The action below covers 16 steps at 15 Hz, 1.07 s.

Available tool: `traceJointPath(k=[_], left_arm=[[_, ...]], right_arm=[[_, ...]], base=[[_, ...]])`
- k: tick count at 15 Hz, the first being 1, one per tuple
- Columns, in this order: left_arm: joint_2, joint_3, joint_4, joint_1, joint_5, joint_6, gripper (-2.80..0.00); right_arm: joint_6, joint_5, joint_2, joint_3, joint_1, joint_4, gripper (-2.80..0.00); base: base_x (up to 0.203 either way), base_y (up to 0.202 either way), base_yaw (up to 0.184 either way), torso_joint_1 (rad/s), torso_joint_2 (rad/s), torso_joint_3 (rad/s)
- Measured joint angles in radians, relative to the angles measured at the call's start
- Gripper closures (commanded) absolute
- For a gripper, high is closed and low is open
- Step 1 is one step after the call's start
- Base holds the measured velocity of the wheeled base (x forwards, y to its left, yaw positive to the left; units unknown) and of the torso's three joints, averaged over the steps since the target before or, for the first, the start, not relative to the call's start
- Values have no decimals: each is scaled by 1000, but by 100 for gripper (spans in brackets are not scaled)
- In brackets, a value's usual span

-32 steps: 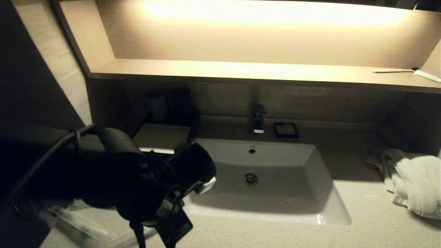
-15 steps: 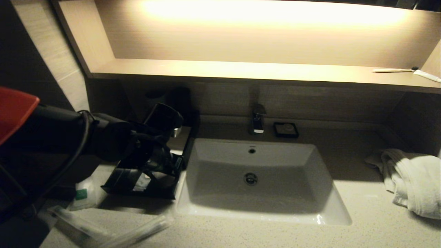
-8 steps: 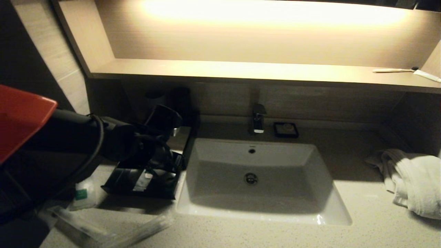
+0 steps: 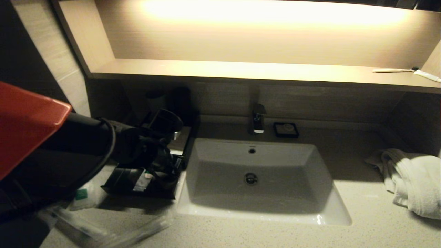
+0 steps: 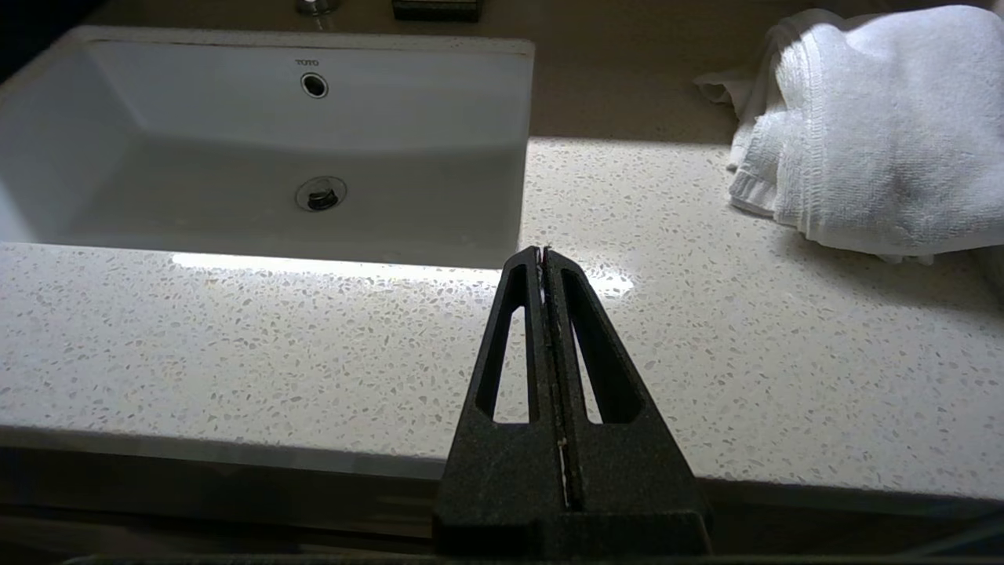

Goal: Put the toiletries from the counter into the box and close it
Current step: Place the bathroom toiletry into the drawer

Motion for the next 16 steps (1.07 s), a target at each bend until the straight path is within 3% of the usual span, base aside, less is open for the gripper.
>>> traceJointPath(k=[2,3,16], left_arm=[[10,0,-5,4,-1,1,0],[13,0,-8,6,0,0,-280],[-35,8,-6,16,-2,-10,-280]], right_arm=[[0,0,0,0,0,0,0],[0,0,0,0,0,0,0],[0,0,0,0,0,0,0]], base=[[0,0,0,0,0,0],[0,0,0,0,0,0],[0,0,0,0,0,0]])
